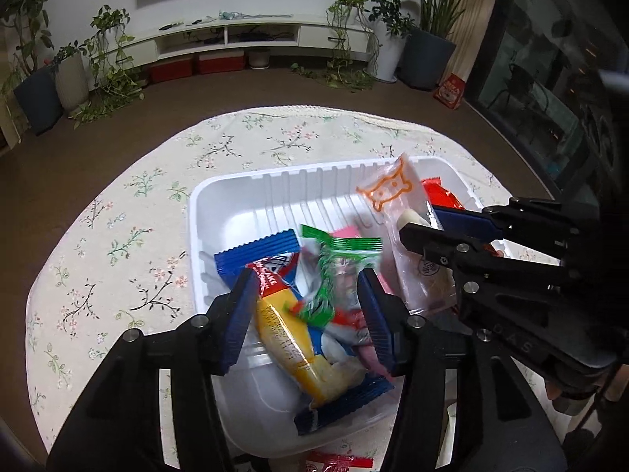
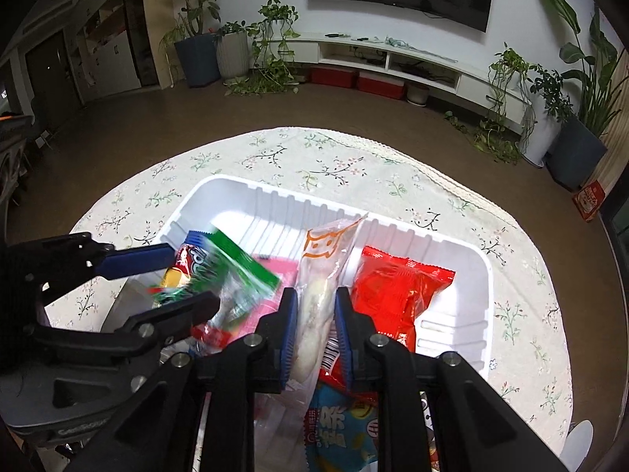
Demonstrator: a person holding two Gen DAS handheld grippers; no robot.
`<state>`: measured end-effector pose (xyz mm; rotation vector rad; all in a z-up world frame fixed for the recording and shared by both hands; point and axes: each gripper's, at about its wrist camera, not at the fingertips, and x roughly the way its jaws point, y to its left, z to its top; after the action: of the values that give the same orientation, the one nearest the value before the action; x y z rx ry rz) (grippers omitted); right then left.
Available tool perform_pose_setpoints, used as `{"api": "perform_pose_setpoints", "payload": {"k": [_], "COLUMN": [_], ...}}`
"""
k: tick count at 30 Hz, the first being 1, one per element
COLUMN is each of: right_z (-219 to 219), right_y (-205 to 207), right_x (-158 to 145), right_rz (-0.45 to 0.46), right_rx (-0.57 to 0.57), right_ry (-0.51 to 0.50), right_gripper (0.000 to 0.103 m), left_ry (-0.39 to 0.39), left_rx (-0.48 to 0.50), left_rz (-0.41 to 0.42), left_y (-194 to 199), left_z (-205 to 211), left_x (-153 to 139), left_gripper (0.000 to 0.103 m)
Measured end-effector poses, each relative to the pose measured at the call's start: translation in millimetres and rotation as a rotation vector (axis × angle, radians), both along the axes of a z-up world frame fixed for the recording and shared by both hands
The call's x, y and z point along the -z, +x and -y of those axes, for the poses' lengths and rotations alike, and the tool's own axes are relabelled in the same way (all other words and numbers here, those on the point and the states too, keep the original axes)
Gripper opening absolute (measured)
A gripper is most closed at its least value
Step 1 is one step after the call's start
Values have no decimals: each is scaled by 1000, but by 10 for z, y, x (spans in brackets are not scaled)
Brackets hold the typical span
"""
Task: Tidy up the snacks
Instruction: 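Carry both packets over the white tray and open both tools to release them, then withdraw both tools from the tray back over the remaining snacks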
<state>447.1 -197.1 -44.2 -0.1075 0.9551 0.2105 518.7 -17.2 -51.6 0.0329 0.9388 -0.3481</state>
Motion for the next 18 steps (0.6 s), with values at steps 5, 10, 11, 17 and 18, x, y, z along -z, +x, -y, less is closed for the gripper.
{"api": "perform_pose_setpoints", "payload": {"k": [5, 10, 11, 17, 18], "right_z": [33, 93, 105, 240, 274], "right_y": [-16, -83, -105, -369, -442], "right_x": [-18, -107, -139, -438, -499], "right_rz": [12, 42, 50, 99, 109], "right_rx": [12, 40, 45, 72, 77], "right_ry": [8, 42, 54, 161, 184], "right_gripper": [37, 56, 56, 67, 69], "left_ry": [-16, -50, -55, -43, -31], "left_rx": [-25, -40, -43, -47, -51], "left_rz": [26, 48, 58, 179, 213], "left_y": [-118, -315, -373, -887, -992], "left_z": [-75, -194, -206, -389, -422], "left_x": [-149, -334, -384, -669, -712], "left_gripper": [68, 80, 86, 102, 102]}}
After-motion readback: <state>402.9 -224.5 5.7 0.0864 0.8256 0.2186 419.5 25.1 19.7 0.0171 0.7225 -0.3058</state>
